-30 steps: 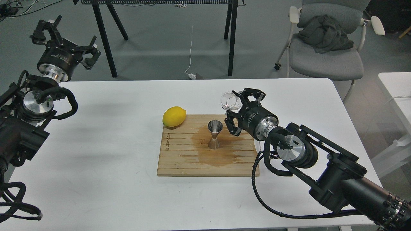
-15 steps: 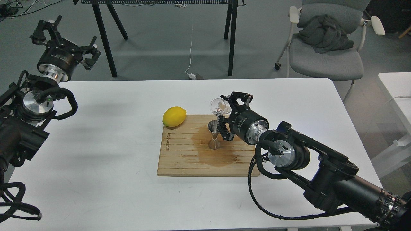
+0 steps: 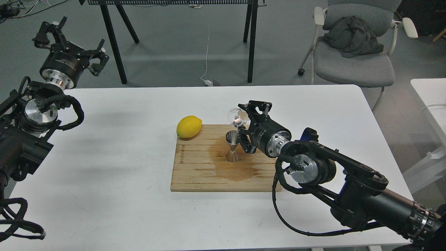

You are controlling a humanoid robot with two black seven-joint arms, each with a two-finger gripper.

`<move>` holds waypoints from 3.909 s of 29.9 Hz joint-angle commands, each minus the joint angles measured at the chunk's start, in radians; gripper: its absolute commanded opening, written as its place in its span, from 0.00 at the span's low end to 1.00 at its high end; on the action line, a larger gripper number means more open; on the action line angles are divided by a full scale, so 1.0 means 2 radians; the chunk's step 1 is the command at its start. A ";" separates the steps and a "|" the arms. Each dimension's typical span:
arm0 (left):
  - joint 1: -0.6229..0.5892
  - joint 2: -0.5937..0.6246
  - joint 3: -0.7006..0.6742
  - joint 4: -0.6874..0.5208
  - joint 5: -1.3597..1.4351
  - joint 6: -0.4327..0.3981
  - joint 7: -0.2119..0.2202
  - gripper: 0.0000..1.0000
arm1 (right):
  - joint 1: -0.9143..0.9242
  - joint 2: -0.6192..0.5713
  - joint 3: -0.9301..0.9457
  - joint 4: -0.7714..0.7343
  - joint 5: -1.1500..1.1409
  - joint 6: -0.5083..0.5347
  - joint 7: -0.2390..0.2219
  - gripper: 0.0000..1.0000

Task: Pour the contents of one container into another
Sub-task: 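Tilt the glass with the right gripper to pour into the jigger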

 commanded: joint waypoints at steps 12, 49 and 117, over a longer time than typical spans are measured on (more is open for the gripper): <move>0.001 -0.002 -0.001 0.000 0.000 0.000 0.000 1.00 | 0.045 -0.023 -0.049 0.001 -0.024 -0.001 -0.003 0.33; 0.001 -0.007 0.002 0.000 0.000 0.000 -0.006 1.00 | 0.082 -0.054 -0.110 0.005 -0.142 -0.018 -0.010 0.32; 0.001 -0.010 0.002 0.002 0.000 -0.001 -0.010 1.00 | 0.165 -0.056 -0.267 0.011 -0.239 -0.034 0.005 0.32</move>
